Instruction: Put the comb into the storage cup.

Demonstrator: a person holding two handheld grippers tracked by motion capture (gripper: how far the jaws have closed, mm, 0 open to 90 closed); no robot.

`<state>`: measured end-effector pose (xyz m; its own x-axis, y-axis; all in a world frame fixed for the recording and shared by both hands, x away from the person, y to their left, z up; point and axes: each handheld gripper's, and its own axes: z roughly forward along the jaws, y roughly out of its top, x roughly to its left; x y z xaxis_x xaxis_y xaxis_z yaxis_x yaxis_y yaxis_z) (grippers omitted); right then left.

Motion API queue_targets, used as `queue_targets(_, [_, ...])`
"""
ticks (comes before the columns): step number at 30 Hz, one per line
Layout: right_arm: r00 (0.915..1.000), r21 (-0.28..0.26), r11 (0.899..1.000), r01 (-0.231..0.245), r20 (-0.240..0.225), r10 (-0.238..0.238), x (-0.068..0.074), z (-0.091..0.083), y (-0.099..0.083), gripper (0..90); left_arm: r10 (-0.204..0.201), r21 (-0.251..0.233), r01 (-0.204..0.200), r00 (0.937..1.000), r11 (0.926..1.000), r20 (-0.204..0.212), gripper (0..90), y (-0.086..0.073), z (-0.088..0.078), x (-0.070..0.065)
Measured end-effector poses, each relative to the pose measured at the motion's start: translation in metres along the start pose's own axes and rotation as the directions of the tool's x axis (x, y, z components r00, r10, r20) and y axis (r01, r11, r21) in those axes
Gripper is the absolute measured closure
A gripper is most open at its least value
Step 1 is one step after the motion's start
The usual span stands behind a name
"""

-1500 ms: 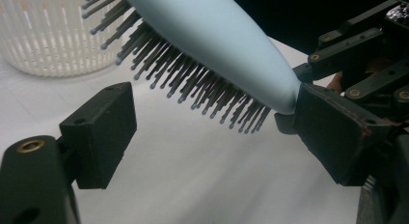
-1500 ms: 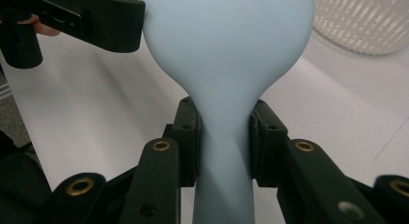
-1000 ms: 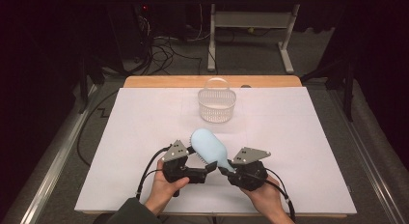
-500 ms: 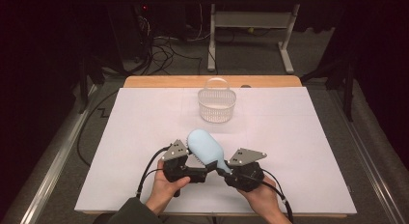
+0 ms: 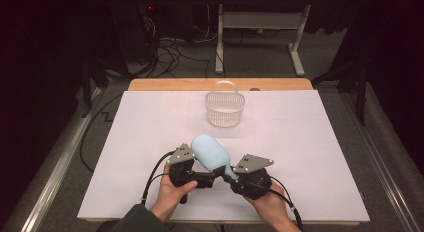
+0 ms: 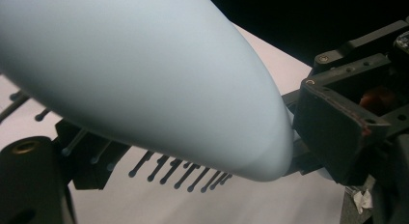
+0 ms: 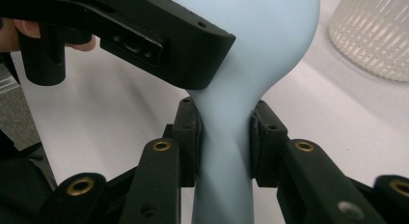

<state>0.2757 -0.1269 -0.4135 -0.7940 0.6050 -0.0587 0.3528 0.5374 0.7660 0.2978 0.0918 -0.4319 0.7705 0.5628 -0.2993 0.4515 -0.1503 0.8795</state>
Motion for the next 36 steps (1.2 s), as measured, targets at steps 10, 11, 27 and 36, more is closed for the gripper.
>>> queue_targets(10, [0.9996,0.018,1.0,0.02,0.021,-0.021,0.001,0.001,0.0,70.6,-0.016,0.014,0.016,0.9996,0.9998,0.023,24.6,0.001,-0.001,0.0])
queue_targets(11, [0.9996,0.021,1.0,0.02,0.022,-0.02,0.001,0.001,0.0,70.6,-0.018,0.019,0.018,0.9995,0.9997,0.025,25.0,0.001,-0.001,0.001])
queue_targets(27, [0.9985,0.026,0.999,0.042,0.033,-0.043,0.001,0.002,0.0,70.5,-0.039,-0.018,0.04,0.9963,0.999,0.077,40.1,0.007,-0.01,0.0])
queue_targets(36, [0.998,0.033,0.998,0.053,0.033,-0.054,0.002,0.004,0.001,70.3,-0.063,-0.044,0.07,0.9898,0.9966,0.128,48.9,0.009,-0.015,-0.001])
